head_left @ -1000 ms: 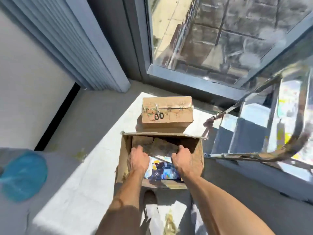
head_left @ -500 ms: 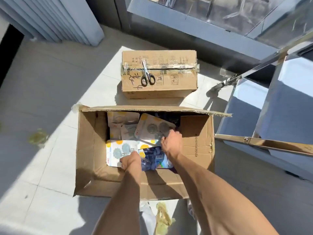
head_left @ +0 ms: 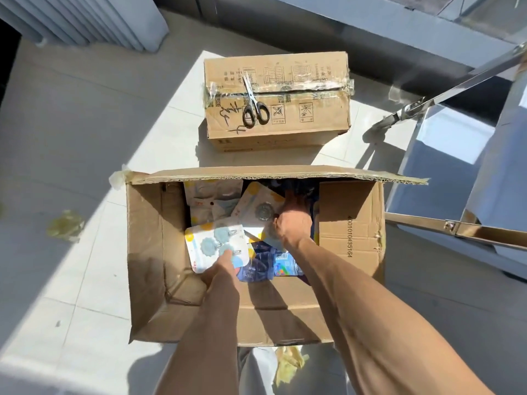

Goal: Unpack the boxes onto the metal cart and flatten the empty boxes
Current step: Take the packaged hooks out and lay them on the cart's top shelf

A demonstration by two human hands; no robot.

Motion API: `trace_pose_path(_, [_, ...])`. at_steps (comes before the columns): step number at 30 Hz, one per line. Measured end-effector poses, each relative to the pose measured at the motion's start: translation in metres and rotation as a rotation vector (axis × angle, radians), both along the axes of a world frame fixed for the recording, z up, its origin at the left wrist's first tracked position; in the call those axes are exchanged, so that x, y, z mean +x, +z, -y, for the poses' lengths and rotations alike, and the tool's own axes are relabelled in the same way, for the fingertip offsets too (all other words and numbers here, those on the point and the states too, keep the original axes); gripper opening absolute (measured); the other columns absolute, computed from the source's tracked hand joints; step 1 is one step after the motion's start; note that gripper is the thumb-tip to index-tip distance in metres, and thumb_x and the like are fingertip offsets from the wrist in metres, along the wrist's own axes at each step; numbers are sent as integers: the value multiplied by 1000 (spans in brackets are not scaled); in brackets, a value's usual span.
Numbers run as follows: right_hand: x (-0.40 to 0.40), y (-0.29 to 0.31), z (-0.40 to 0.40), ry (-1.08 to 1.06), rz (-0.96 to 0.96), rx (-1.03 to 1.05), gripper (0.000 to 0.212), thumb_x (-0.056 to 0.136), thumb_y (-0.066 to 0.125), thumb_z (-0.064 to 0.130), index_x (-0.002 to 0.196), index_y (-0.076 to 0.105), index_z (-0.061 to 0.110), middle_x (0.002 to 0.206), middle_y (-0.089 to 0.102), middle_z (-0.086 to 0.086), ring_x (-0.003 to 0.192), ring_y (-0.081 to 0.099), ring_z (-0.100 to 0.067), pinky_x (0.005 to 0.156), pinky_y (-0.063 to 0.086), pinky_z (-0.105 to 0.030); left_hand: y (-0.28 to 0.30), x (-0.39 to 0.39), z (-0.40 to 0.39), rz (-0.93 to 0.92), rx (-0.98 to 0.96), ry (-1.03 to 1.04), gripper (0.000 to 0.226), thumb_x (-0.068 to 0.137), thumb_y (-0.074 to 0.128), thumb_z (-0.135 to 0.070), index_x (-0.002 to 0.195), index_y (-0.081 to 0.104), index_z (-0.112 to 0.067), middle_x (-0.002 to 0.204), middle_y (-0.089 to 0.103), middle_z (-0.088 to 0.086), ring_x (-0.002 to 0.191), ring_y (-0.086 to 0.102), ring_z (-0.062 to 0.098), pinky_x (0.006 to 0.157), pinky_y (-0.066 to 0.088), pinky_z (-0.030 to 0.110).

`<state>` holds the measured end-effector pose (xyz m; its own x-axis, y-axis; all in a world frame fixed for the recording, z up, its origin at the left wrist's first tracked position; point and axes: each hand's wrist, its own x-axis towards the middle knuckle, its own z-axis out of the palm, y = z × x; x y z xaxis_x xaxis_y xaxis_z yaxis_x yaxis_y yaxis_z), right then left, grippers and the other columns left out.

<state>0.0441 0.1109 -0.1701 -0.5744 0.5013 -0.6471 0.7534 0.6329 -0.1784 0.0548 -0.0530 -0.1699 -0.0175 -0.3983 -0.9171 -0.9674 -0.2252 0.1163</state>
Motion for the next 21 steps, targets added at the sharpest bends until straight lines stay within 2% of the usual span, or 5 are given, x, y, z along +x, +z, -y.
trace_pose_path(4, [4,5,-1,15,160,-35,43,97,51,33,131,46,8,103,65,-8,93,64,-26,71,51,-30,12,3,-16,-79,146,21,40,102,48,-25,134,50,-2,135,55,18,120,54,33,100,42,42])
trace_pose_path(8, [14,10,1,-182,207,-112,41,81,72,47,99,67,10,97,70,-7,93,68,-24,75,54,-28,15,6,-27,-87,27,65,44,101,50,-20,139,43,1,141,47,24,130,46,36,106,37,43])
trace_pose_path(11, [23,10,8,-237,190,-134,35,86,67,35,104,66,5,106,68,-12,100,67,-29,79,54,-32,16,4,-30,-129,-113,90,51,91,62,-4,138,41,1,135,52,24,114,56,34,93,47,42])
trace_pose_path(15, [30,14,8,-257,124,-113,22,95,50,19,109,61,5,111,65,-16,102,64,-33,79,50,-34,32,-2,-35,-213,-161,197,52,82,64,9,131,52,-5,127,58,21,111,60,40,93,50,58])
trace_pose_path(21, [21,56,-5,-235,4,-84,16,91,48,15,100,60,9,98,67,-17,89,65,-35,69,49,-33,57,-12,-27,-282,-209,148,12,78,69,4,86,64,-4,96,65,15,91,64,31,78,55,48])
